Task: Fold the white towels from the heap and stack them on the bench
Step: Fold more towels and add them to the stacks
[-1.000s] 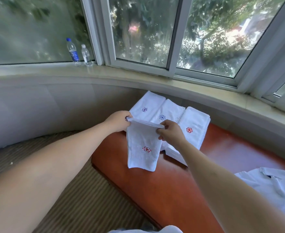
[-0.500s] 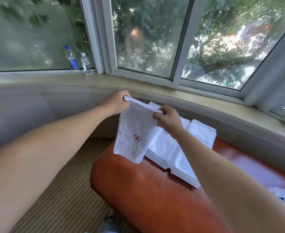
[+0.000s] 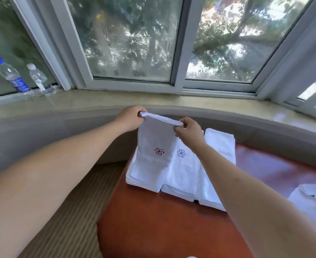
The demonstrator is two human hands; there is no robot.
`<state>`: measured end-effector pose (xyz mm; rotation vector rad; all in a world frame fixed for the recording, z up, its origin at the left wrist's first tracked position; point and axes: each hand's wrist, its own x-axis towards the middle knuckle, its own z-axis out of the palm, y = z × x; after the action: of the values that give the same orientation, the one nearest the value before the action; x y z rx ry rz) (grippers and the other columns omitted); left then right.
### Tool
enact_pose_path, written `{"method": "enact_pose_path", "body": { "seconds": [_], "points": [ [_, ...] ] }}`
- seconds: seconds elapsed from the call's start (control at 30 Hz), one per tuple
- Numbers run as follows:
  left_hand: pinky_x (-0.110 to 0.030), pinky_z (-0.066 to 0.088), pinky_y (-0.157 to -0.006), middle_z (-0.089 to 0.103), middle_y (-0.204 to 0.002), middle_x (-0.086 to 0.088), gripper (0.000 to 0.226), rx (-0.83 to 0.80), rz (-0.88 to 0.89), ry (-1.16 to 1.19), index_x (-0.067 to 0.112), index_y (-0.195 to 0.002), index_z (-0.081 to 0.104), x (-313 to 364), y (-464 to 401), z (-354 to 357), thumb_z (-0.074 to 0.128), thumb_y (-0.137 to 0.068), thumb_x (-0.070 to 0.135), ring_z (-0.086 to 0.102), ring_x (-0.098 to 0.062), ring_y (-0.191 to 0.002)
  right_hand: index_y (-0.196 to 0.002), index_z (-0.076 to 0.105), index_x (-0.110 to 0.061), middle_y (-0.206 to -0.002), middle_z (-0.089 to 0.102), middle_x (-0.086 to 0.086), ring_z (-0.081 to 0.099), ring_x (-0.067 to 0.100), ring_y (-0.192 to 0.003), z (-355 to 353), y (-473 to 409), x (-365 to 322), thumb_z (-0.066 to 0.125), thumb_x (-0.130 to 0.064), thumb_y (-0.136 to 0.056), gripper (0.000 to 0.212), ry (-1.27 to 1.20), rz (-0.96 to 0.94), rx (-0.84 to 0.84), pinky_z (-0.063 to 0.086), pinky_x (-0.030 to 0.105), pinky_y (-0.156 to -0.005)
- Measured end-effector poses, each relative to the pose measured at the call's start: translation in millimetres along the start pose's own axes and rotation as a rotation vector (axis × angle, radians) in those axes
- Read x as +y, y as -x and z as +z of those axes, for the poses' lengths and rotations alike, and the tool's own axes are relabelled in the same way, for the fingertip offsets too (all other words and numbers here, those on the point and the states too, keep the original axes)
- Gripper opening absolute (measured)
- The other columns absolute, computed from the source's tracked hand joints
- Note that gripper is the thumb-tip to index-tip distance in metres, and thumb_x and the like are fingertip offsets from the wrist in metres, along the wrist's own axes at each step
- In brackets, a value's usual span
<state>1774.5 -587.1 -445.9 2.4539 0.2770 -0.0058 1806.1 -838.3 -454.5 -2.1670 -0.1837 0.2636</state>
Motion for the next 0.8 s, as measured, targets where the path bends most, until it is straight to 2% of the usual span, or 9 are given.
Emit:
{"method": "enact_pose_path", "body": {
  "seconds": [0.13, 0.23, 0.3, 0.37, 0.5, 0.6, 0.7, 0.77, 0.8],
  "points": [
    [-0.038, 0.053, -0.084, 0.071, -0.101, 0.005, 0.015, -0.039, -0.003, 0.020, 0.030, -0.094, 0.068, -17.6, -46.9, 13.3, 0.064, -0.091, 0.016, 0.064, -0.021, -0.095, -0.101, 0.064, -0.023, -0.088, 0.072, -0.003, 0.071, 0.021, -0.082, 16.2, -38.5, 12.2, 0.062, -0.024, -0.089, 0.013, -0.008, 0.036, 0.031, 0.054, 0.032, -0.066],
    [-0.032, 0.050, -0.078, 0.069, -0.099, 0.008, 0.017, -0.020, -0.004, 0.035, 0.032, -0.094, 0.067, -29.5, -75.8, 20.9, 0.062, -0.090, 0.017, 0.062, -0.019, -0.093, -0.102, 0.064, -0.022, -0.094, 0.072, 0.001, 0.071, 0.023, -0.085, 30.0, -68.9, 20.5, 0.063, -0.023, -0.089, 0.013, -0.041, 0.076, 0.023, 0.058, 0.042, -0.075],
    [-0.029, 0.045, -0.071, 0.067, -0.098, 0.011, 0.018, -0.030, -0.007, 0.043, 0.034, -0.095, 0.065, -42.8, -95.7, 28.4, 0.061, -0.090, 0.017, 0.061, -0.017, -0.092, -0.104, 0.064, -0.021, -0.095, 0.072, 0.001, 0.070, 0.022, -0.086, 41.5, -89.7, 27.6, 0.062, -0.023, -0.089, 0.015, -0.035, 0.101, 0.018, 0.058, 0.041, -0.078],
    [-0.028, 0.044, -0.071, 0.067, -0.102, 0.010, 0.019, -0.068, -0.015, 0.060, 0.033, -0.102, 0.065, -58.1, -116.8, 40.5, 0.061, -0.092, 0.017, 0.062, -0.017, -0.095, -0.107, 0.064, -0.020, -0.096, 0.072, 0.000, 0.069, 0.020, -0.086, 52.7, -109.3, 36.9, 0.060, -0.023, -0.089, 0.019, -0.016, 0.134, 0.018, 0.057, 0.039, -0.078],
    [-0.027, 0.044, -0.087, 0.064, -0.121, 0.009, 0.028, -0.095, -0.057, 0.109, 0.027, -0.125, 0.062, -80.6, -156.9, 72.3, 0.059, -0.098, 0.017, 0.059, -0.013, -0.112, -0.110, 0.062, -0.020, -0.094, 0.069, -0.004, 0.067, 0.019, -0.083, 72.0, -142.7, 59.8, 0.057, -0.021, -0.089, 0.022, 0.010, 0.202, 0.025, 0.053, 0.033, -0.071],
    [-0.026, 0.041, -0.094, 0.061, -0.136, 0.005, 0.035, -0.075, -0.108, 0.212, 0.026, -0.136, 0.057, -91.5, -180.2, 97.6, 0.056, -0.102, 0.018, 0.056, -0.014, -0.127, -0.109, 0.059, -0.025, -0.096, 0.065, -0.010, 0.064, 0.017, -0.085, 85.2, -163.2, 81.4, 0.056, -0.020, -0.091, 0.019, 0.005, 0.247, 0.041, 0.053, 0.034, -0.072],
    [-0.027, 0.040, -0.093, 0.050, -0.143, 0.006, 0.061, -0.185, -0.209, 0.274, 0.029, -0.155, 0.034, -107.8, -185.8, 125.1, 0.059, -0.100, 0.019, 0.052, -0.015, -0.128, -0.134, 0.052, -0.030, -0.124, 0.057, -0.013, 0.061, 0.008, -0.095, 101.8, -173.5, 105.8, 0.059, -0.020, -0.093, 0.043, -0.116, 0.345, 0.056, 0.048, 0.028, -0.074],
    [-0.029, 0.045, -0.084, 0.046, -0.131, 0.009, 0.078, -0.285, -0.289, 0.307, 0.029, -0.160, 0.021, -121.4, -177.4, 142.9, 0.064, -0.096, 0.019, 0.055, -0.014, -0.113, -0.147, 0.040, -0.032, -0.128, 0.048, -0.012, 0.061, 0.008, -0.097, 112.7, -173.2, 122.6, 0.061, -0.020, -0.093, 0.059, -0.171, 0.460, 0.056, 0.046, 0.027, -0.076],
    [-0.028, 0.047, -0.077, 0.046, -0.128, 0.010, 0.080, -0.319, -0.319, 0.327, 0.029, -0.160, 0.019, -129.3, -170.7, 151.3, 0.065, -0.095, 0.018, 0.056, -0.011, -0.107, -0.148, 0.039, -0.031, -0.126, 0.050, -0.008, 0.062, 0.013, -0.099, 118.2, -170.6, 131.1, 0.061, -0.020, -0.093, 0.061, -0.166, 0.522, 0.030, 0.047, 0.029, -0.078]
  ]
}}
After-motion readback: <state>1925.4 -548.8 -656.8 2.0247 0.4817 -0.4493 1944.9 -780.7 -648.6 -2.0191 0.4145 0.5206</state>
